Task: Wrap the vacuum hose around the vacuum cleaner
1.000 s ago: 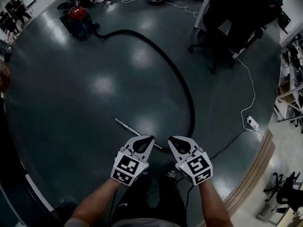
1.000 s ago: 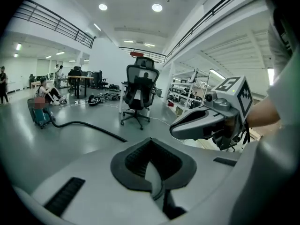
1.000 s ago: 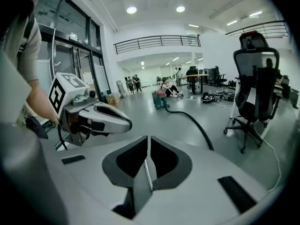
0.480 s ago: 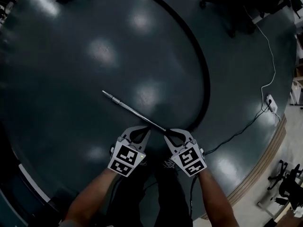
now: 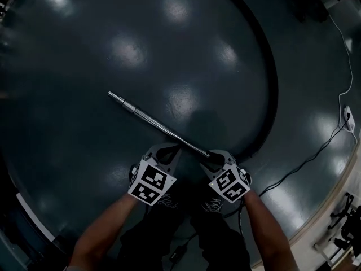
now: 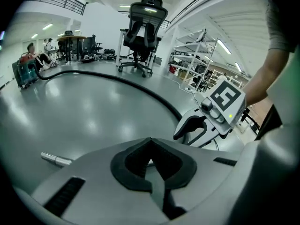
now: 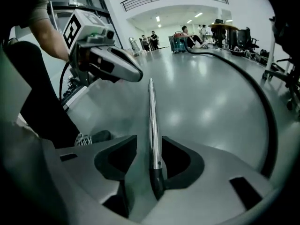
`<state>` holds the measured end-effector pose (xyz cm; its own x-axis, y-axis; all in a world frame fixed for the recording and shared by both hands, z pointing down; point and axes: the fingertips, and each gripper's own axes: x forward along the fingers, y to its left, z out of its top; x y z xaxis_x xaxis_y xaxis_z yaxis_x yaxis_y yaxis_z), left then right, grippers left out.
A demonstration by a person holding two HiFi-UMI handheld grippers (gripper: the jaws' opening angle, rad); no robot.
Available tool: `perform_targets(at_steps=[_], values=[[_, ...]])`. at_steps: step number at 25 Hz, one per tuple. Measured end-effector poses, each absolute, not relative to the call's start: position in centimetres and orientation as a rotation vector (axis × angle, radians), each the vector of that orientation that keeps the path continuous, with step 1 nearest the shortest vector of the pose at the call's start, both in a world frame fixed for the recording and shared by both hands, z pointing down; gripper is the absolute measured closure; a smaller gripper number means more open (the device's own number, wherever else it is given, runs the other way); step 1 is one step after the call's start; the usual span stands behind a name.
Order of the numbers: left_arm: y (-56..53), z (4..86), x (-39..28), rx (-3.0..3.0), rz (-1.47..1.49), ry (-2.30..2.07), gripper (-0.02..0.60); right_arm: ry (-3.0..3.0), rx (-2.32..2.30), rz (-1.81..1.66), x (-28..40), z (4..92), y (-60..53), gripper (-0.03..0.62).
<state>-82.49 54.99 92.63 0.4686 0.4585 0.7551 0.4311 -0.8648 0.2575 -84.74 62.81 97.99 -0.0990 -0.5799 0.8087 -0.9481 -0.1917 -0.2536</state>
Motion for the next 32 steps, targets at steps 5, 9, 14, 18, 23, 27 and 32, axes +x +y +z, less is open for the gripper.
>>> perform_targets(at_steps=[5,9,14,18,23,27,32], values=[[55.5,98.3,-84.3,2.598,1.424,0.830,0.574,-1.661,1.654,1.224,-86.3,105.2,64.2,0.424],[55.7,101.5,-84.2,2.561,1.460,0.841,0.574,-1.646,1.577,1.224,-86.9,108.7,65.7,0.399],[56.4,103.1,-84.4,2.518,1.525,0.866,0.574,-1.584,1.450,1.179,-87.0,111.3,67.4,0.399],[56.8,103.1,-84.8,2.488,1.554,0.896,0.574,-1.570,1.351,1.182,-87.6,111.8,67.5,0.423],[56.5,101.5,-85.1,2.482,1.560,0.895,0.574,-1.617,1.329,1.270,-87.4,108.9,66.9,0.434],[56.8,98.2,-84.8,2.479,1.566,0.922,0.572,-1.647,1.307,1.299,-86.8,104.5,66.8,0.434],[57.6,92.9,-83.5,2.533,1.566,0.952,0.572,-1.690,1.225,1.353,-86.0,97.5,66.9,0.434]])
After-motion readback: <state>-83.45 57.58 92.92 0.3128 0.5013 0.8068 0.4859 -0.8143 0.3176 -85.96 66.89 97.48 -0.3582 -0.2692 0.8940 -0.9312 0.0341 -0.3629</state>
